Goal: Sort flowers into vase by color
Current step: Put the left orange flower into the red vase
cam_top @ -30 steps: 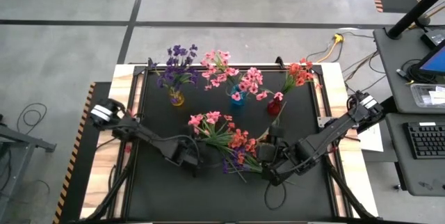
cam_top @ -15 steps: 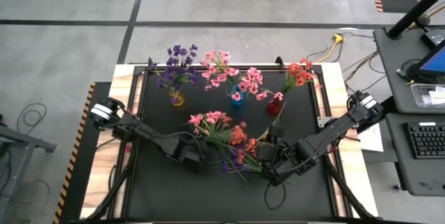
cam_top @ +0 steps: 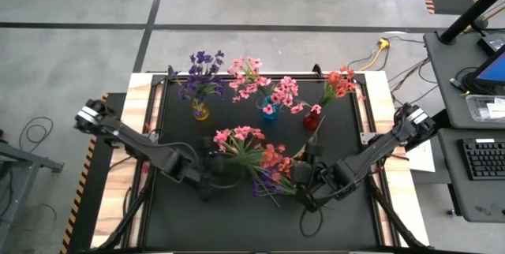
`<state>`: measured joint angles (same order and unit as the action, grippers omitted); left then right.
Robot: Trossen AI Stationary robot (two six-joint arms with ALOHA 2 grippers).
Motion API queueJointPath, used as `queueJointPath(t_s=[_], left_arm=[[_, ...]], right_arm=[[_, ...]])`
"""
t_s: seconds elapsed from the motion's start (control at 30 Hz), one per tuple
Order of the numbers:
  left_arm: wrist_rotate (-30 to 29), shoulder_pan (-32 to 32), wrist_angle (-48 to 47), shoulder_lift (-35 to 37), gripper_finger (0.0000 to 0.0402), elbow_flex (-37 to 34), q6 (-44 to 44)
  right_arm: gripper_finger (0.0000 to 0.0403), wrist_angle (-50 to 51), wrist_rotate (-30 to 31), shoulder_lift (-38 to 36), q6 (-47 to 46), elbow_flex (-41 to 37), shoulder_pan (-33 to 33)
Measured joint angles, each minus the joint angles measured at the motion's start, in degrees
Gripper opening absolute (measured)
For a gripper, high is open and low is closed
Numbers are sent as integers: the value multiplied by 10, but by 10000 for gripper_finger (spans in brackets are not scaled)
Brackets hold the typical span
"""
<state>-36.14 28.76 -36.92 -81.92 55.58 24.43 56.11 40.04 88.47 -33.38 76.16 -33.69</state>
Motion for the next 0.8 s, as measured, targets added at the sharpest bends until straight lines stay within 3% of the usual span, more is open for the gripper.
queueJointPath(t_s=[0.13,0.3,0.4,0.63,0.7,0.8], left_arm=[[-28,21,58,34,1,-1,-32],[-65,36,168,42,0,-2,-107],[-67,37,258,32,0,-2,-159],[-68,37,450,-24,0,-2,-315],[-67,37,505,-46,0,-2,-354],[-69,37,568,-73,0,-2,-398]], right_arm=[[228,-41,48,0,0,-35,-10],[228,-169,53,0,17,-93,-13],[228,-359,54,4,94,-143,-9],[224,-997,73,52,406,-236,-4],[219,-1123,91,77,486,-242,-2],[209,-1232,109,102,564,-239,0]])
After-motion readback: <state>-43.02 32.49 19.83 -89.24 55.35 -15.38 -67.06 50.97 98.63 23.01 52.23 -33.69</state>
